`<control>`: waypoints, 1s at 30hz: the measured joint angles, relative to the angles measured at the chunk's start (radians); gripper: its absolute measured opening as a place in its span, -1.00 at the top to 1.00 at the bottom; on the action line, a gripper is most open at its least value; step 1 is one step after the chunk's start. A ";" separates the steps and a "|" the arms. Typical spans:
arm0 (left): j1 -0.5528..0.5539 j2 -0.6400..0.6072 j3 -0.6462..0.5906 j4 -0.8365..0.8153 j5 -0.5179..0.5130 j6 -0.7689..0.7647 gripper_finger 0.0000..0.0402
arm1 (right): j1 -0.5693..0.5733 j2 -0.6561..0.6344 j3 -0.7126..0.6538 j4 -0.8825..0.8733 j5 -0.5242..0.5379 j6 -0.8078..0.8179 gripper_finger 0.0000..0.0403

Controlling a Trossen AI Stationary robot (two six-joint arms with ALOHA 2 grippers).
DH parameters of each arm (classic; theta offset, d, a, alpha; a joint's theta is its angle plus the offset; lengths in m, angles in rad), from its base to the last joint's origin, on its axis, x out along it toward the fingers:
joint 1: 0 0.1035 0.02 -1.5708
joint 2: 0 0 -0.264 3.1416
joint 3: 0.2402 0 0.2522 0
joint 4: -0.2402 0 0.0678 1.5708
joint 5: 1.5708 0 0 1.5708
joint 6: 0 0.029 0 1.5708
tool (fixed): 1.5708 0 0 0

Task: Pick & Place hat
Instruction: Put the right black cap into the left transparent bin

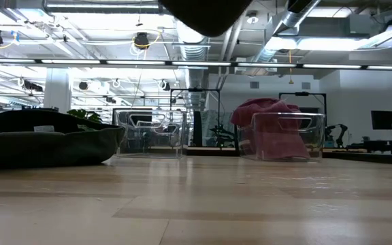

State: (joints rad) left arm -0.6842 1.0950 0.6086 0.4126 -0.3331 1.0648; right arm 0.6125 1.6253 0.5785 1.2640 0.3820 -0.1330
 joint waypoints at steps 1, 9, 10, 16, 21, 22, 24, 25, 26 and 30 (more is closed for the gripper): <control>0.000 0.000 0.000 0.000 0.006 0.000 0.95 | 0.000 0.000 0.000 0.000 0.000 0.001 0.88; 0.000 0.000 0.000 0.000 0.016 -0.004 0.95 | 0.000 0.000 0.000 -0.008 0.000 0.008 0.78; 0.000 0.000 0.000 0.000 0.016 -0.005 0.95 | 0.000 0.000 0.000 -0.008 0.000 0.011 0.77; 0.000 0.000 0.000 0.000 0.015 -0.008 0.95 | 0.000 0.000 0.000 -0.026 0.003 0.020 0.63; -0.001 0.000 0.000 0.001 0.017 -0.008 0.95 | 0.000 0.000 0.000 -0.037 0.012 0.029 0.44; -0.001 0.000 0.000 0.002 0.017 -0.008 0.95 | 0.000 0.000 0.000 -0.038 0.013 0.029 0.39; -0.001 0.000 0.000 0.006 0.017 -0.008 0.95 | 0.000 0.000 0.000 -0.042 0.012 0.029 0.31; -0.001 0.000 0.000 0.006 0.016 -0.008 0.95 | 0.000 0.000 0.000 -0.048 0.012 0.029 0.27; -0.001 0.000 0.000 0.006 0.015 -0.008 0.95 | 0.000 0.000 0.000 -0.058 0.012 0.029 0.24; 0.000 0.000 0.000 0.007 -0.013 -0.015 0.95 | 0.000 0.000 0.000 -0.087 0.013 0.029 0.15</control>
State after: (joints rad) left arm -0.6847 1.0948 0.6086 0.4198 -0.3457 1.0499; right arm 0.6125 1.6249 0.5785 1.1773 0.3947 -0.1040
